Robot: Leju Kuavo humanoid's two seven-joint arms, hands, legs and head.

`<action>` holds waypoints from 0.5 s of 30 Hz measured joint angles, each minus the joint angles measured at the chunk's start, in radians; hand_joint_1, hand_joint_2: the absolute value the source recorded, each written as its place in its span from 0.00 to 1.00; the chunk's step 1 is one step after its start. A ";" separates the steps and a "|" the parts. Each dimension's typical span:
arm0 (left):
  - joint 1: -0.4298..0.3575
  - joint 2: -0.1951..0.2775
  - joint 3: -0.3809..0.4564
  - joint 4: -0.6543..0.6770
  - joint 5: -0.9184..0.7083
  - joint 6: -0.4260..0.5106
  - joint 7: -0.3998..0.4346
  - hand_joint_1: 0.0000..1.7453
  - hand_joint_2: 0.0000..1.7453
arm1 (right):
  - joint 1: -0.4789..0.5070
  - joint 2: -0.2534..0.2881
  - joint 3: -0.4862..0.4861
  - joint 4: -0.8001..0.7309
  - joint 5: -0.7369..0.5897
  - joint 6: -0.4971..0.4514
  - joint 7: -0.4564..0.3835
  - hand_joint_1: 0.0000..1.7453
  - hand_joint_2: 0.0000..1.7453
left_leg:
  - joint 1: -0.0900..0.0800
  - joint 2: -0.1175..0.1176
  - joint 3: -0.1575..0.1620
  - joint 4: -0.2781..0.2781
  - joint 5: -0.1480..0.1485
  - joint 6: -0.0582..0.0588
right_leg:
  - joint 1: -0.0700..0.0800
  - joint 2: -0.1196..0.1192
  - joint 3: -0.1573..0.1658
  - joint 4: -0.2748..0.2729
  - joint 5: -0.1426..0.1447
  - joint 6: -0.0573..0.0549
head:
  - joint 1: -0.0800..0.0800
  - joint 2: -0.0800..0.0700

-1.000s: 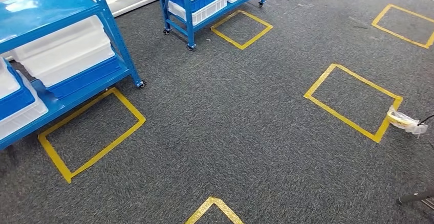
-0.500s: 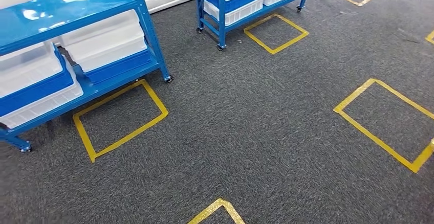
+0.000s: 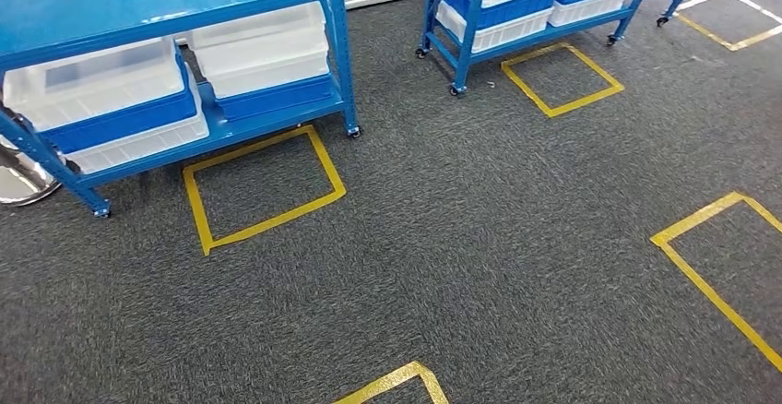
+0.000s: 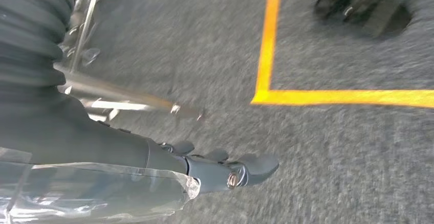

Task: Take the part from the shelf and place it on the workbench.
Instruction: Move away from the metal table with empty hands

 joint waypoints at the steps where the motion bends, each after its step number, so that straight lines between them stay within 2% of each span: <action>1: 0.000 0.000 0.000 0.000 0.002 0.006 -0.005 0.00 0.00 | 0.004 0.001 0.005 0.000 0.006 0.001 -0.004 0.00 1.00 | 0.000 -0.013 -0.001 0.001 0.000 0.000 | -0.002 0.006 -0.029 0.054 -0.016 0.002 | 0.000 0.000; 2: 0.000 0.000 0.000 0.000 0.002 0.009 -0.008 0.00 0.00 | 0.007 0.003 0.009 0.000 0.009 0.000 -0.004 0.00 1.00 | 0.000 -0.028 -0.001 0.003 -0.001 0.000 | -0.004 0.008 -0.044 0.079 -0.013 0.005 | 0.000 0.000; 3: 0.001 -0.001 0.000 0.000 -0.001 0.010 -0.007 0.00 0.00 | 0.009 0.005 0.012 0.000 0.011 -0.001 -0.003 0.00 1.00 | 0.001 -0.043 0.000 0.007 -0.002 -0.002 | -0.007 0.009 -0.042 0.063 0.012 0.007 | 0.000 0.000; 4: 0.001 -0.002 0.000 0.000 -0.004 0.009 -0.003 0.00 0.00 | 0.011 0.006 0.013 0.000 0.012 -0.002 -0.001 0.00 1.00 | 0.003 -0.057 0.000 0.012 -0.004 -0.005 | -0.010 0.013 -0.023 0.011 0.052 0.009 | 0.000 0.000; 6: 0.000 -0.003 0.000 0.001 -0.012 0.003 0.007 0.00 0.00 | 0.010 0.009 0.013 0.000 0.011 -0.003 0.005 0.00 1.00 | 0.004 -0.081 -0.006 0.027 -0.012 -0.015 | -0.018 0.054 0.027 -0.113 0.111 0.011 | 0.000 0.000; 7: -0.001 -0.004 0.000 0.002 -0.015 -0.001 0.011 0.00 0.00 | 0.010 0.009 0.013 0.000 0.011 -0.003 0.007 0.00 1.00 | 0.004 -0.093 -0.012 0.034 -0.015 -0.021 | -0.019 0.073 0.041 -0.148 0.122 0.011 | 0.000 0.000; 8: -0.001 -0.004 0.000 0.003 -0.017 -0.004 0.014 0.00 0.00 | 0.009 0.010 0.013 0.000 0.010 -0.002 0.010 0.00 1.00 | 0.004 -0.104 -0.019 0.039 -0.016 -0.027 | -0.019 0.085 0.045 -0.161 0.119 0.008 | 0.000 0.000; 9: -0.002 -0.004 0.000 0.004 -0.019 -0.004 0.016 0.00 0.00 | 0.009 0.011 0.013 0.000 0.009 -0.002 0.012 0.00 1.00 | 0.004 -0.116 -0.025 0.041 -0.015 -0.032 | -0.016 0.083 0.044 -0.162 0.118 0.004 | 0.000 0.000; 10: -0.001 -0.004 0.000 0.004 -0.019 -0.001 0.016 0.00 0.00 | 0.009 0.012 0.013 0.000 0.006 -0.002 0.014 0.00 1.00 | 0.006 -0.128 -0.029 0.040 -0.013 -0.037 | -0.017 0.069 0.044 -0.162 0.118 -0.003 | -0.001 0.000; 11: 0.000 -0.004 0.000 0.004 -0.020 0.005 0.015 0.00 0.00 | 0.008 0.013 0.013 0.000 0.004 -0.001 0.015 0.00 1.00 | 0.006 -0.124 -0.032 0.045 -0.016 -0.042 | -0.018 0.057 0.046 -0.164 0.119 -0.009 | -0.001 0.000; 12: 0.001 -0.005 0.000 0.004 -0.021 0.011 0.014 0.00 0.00 | 0.009 0.013 0.013 0.000 0.000 -0.001 0.015 0.00 1.00 | 0.006 -0.105 -0.040 0.061 -0.028 -0.047 | -0.019 0.044 0.049 -0.167 0.120 -0.017 | -0.002 0.000; 13: 0.000 -0.006 0.000 0.004 -0.023 0.016 0.014 0.00 0.00 | 0.010 0.014 0.013 0.000 -0.004 -0.001 0.015 0.00 1.00 | 0.006 -0.077 -0.057 0.098 -0.050 -0.052 | -0.019 0.031 0.050 -0.170 0.121 -0.023 | -0.003 0.000; 14: -0.001 -0.006 0.000 0.004 -0.026 0.018 0.015 0.00 0.00 | 0.012 0.014 0.013 0.000 -0.006 -0.002 0.015 0.00 1.00 | 0.007 -0.044 -0.083 0.154 -0.081 -0.055 | -0.016 0.017 0.052 -0.171 0.120 -0.028 | -0.004 0.000; 15: -0.003 -0.006 0.000 0.004 -0.030 0.016 0.017 0.00 0.00 | 0.014 0.014 0.013 0.001 -0.008 -0.002 0.015 0.00 1.00 | 0.008 -0.022 -0.116 0.220 -0.113 -0.059 | -0.014 0.003 0.052 -0.171 0.119 -0.032 | -0.005 0.000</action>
